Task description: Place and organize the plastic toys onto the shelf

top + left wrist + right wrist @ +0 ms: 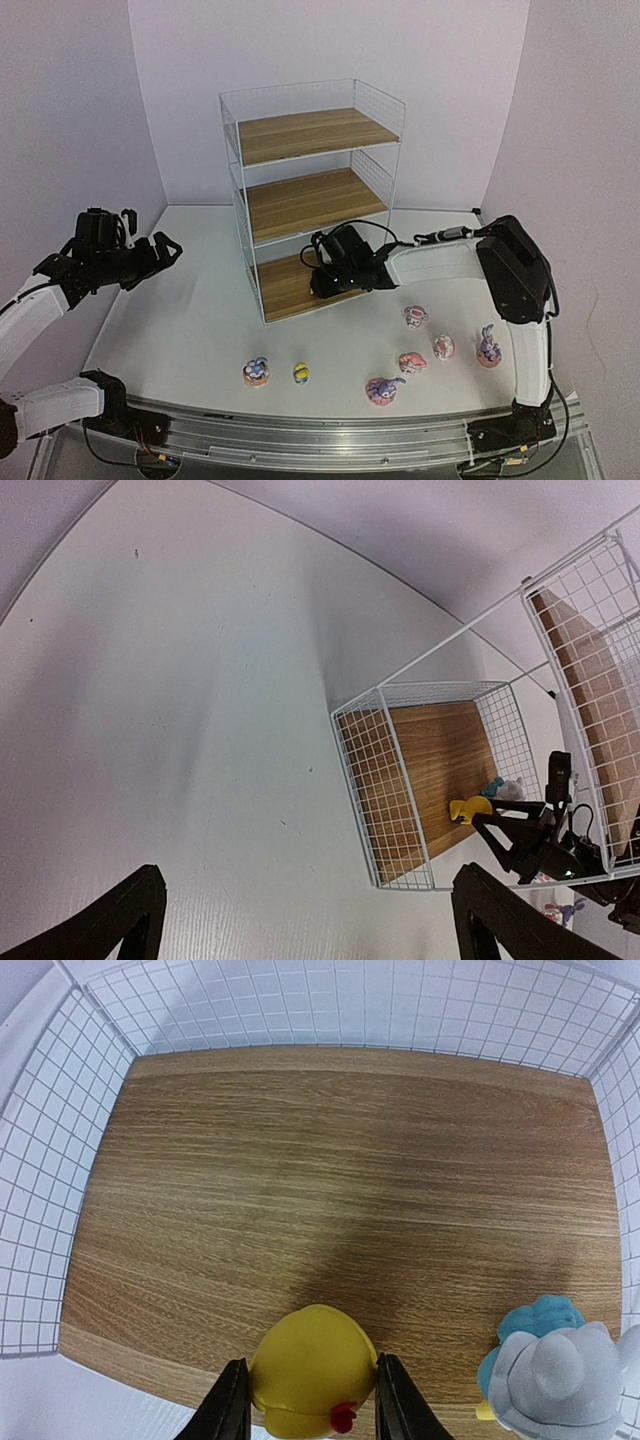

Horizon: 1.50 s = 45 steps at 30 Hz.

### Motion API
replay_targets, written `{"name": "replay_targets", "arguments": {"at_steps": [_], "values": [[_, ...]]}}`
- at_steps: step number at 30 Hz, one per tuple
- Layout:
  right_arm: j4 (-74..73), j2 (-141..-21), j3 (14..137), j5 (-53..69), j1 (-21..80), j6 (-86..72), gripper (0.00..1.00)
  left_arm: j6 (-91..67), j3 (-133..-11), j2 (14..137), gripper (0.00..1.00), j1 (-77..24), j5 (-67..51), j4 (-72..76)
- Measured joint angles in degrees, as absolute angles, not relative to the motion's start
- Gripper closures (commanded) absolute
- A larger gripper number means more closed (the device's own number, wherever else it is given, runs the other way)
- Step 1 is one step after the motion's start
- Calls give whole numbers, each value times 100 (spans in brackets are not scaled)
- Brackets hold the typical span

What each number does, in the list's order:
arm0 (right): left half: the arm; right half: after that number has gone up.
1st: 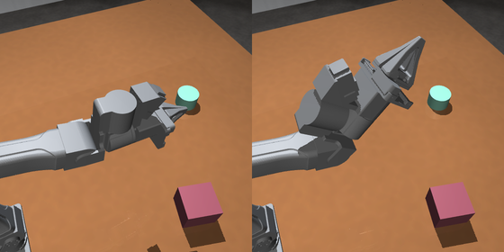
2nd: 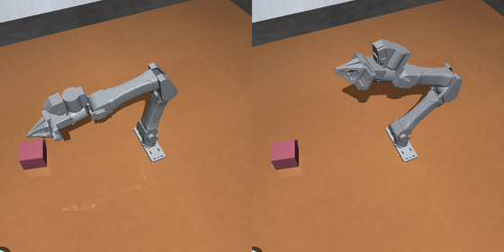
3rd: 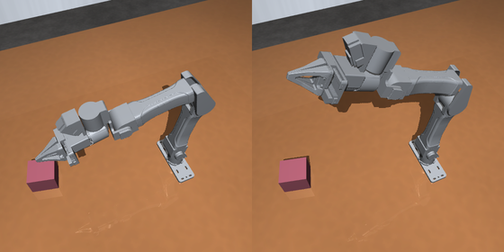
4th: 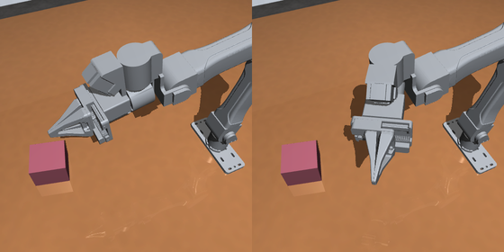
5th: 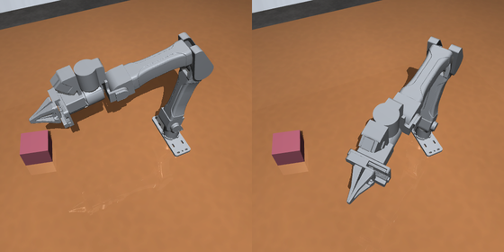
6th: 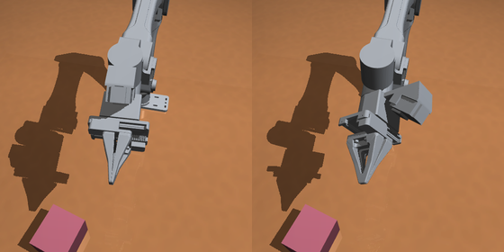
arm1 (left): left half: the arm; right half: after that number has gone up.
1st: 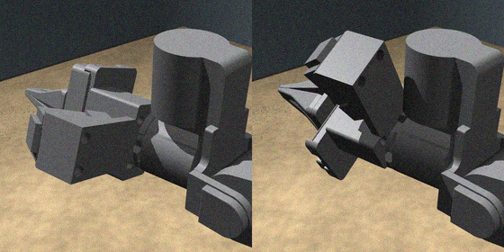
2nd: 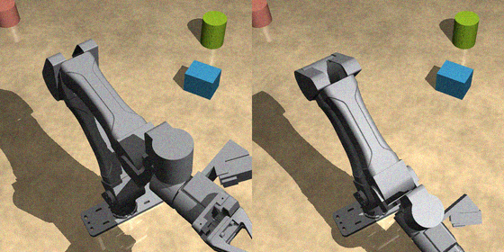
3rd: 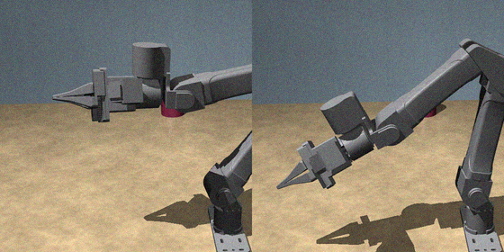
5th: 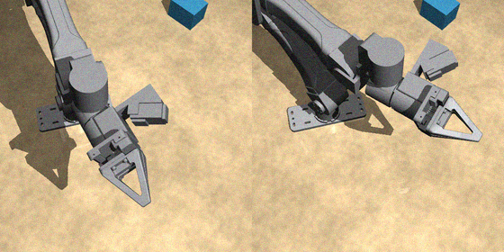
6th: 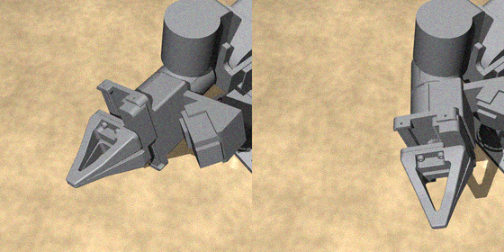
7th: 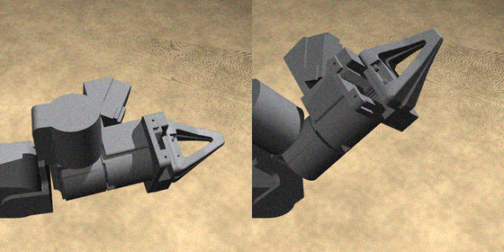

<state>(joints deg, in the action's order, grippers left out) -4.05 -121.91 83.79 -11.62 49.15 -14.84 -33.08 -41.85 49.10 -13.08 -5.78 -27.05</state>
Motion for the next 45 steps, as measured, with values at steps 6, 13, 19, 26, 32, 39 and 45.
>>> {"name": "replay_targets", "arguments": {"at_steps": [6, 13, 19, 26, 32, 39, 45], "values": [[-494, -12162, 8379, -1091, 4915, -1483, 87, -3308, -4182, 4911, 1, -1306, -578, -2705], [-554, -12149, 8379, -1057, 4915, -1457, 73, -3308, -4182, 4912, 0, -1308, -578, -2705], [-597, -12149, 8395, -1054, 4915, -1437, 55, -3308, -4182, 4912, 0, -1308, -579, -2705], [-871, -12149, 8402, -1053, 4915, -1464, 42, -3308, -4182, 4915, 1, -1308, -581, -2703], [-933, -12147, 8427, -1053, 4915, -1506, 35, -3308, -4182, 4915, 1, -1307, -582, -2703], [-1003, -11809, 8262, -856, 4917, -1500, 11, -3308, -4180, 4911, 0, -1307, -585, -2703], [-1004, -10652, 7512, -633, 5147, -1360, 8, -3317, -4180, 4848, 0, -1308, -585, -2705]]}}
